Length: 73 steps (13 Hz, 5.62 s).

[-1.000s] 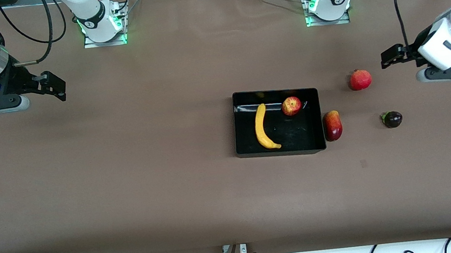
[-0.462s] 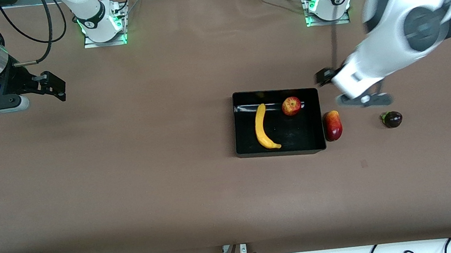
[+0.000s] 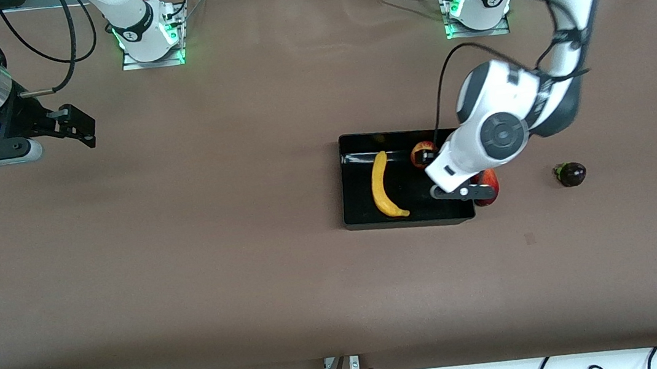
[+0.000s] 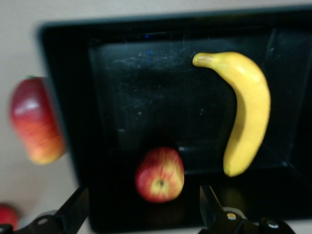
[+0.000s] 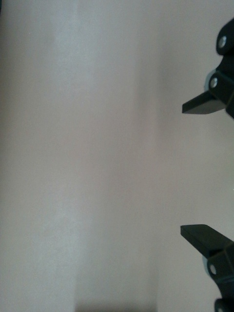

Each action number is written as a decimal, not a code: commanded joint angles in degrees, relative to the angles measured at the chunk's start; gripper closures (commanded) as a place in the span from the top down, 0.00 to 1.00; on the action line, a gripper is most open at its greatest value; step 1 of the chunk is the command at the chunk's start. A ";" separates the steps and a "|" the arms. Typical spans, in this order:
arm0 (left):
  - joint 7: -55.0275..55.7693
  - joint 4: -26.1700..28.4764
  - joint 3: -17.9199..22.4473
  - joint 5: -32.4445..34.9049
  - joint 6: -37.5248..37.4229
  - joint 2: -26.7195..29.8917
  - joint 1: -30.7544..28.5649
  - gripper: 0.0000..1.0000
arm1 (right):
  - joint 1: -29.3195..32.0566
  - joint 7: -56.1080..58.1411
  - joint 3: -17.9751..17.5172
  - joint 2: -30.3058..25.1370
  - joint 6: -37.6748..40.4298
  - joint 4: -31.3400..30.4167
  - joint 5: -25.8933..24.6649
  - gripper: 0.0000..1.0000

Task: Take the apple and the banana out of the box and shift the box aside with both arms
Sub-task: 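Lower the left gripper and grasp the small red-yellow apple, then lift the apple out and set it beside the red apple, then move the left gripper over the yellow banana in the tray, then lower the left gripper and grasp the yellow banana, then lift the banana out and lower it beside the mango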

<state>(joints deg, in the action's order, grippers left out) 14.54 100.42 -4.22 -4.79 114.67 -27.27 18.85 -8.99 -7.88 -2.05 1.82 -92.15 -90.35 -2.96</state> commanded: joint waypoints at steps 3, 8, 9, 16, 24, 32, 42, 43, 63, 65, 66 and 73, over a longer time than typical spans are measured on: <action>-0.57 17.16 -1.49 0.40 19.07 3.19 1.02 1.00 | 0.02 0.67 0.11 0.02 0.74 0.70 -0.12 1.00; -0.83 17.53 -1.58 0.40 19.54 2.22 1.02 0.17 | -0.07 0.76 0.02 0.02 0.30 0.79 1.37 1.00; -0.83 17.18 -1.67 0.40 19.19 2.48 1.10 0.07 | -0.07 0.76 0.03 -0.07 0.21 0.79 1.81 1.00; -12.21 -2.25 -0.88 0.40 -13.57 5.56 -9.07 0.03 | -0.07 0.76 0.03 -0.15 -0.49 0.79 1.91 1.00; -32.83 23.37 -1.41 5.41 6.38 10.83 -19.29 0.09 | -0.06 0.76 0.29 -0.15 -0.23 0.79 1.91 1.00; -27.91 21.44 -4.03 4.62 7.98 11.80 -18.85 1.00 | 0.02 0.76 0.29 -0.15 -0.49 0.79 1.99 1.00; 8.39 -12.35 -9.67 5.41 6.50 -11.03 -0.31 1.00 | 0.02 0.76 0.03 -0.15 -0.66 0.79 1.91 1.00; 8.40 -12.18 -9.58 5.41 8.35 -12.70 0.31 1.00 | -0.06 0.76 0.03 -0.15 -0.58 0.79 1.91 1.00; -16.06 -19.56 -8.88 8.37 -13.95 -6.81 -18.64 0.00 | -0.07 0.50 -0.06 0.02 -0.66 0.79 1.82 1.00; -21.47 -17.12 -8.88 12.69 -10.90 -9.28 -22.34 0.00 | -0.59 -0.03 -0.15 -0.07 -0.58 0.79 1.82 1.00; -23.05 -14.58 -8.88 12.88 -7.48 -9.90 -23.84 0.00 | -0.59 0.23 -0.15 -0.07 -0.66 0.79 1.82 1.00; -31.68 -4.70 -8.88 15.60 12.94 -12.46 -29.22 1.00 | -2.17 0.76 -0.24 2.13 -5.94 0.70 1.99 1.00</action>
<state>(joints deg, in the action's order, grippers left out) -16.33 94.72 -12.18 9.35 127.12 -41.81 -9.82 -10.39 -7.85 -2.28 3.73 -97.98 -90.15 -1.98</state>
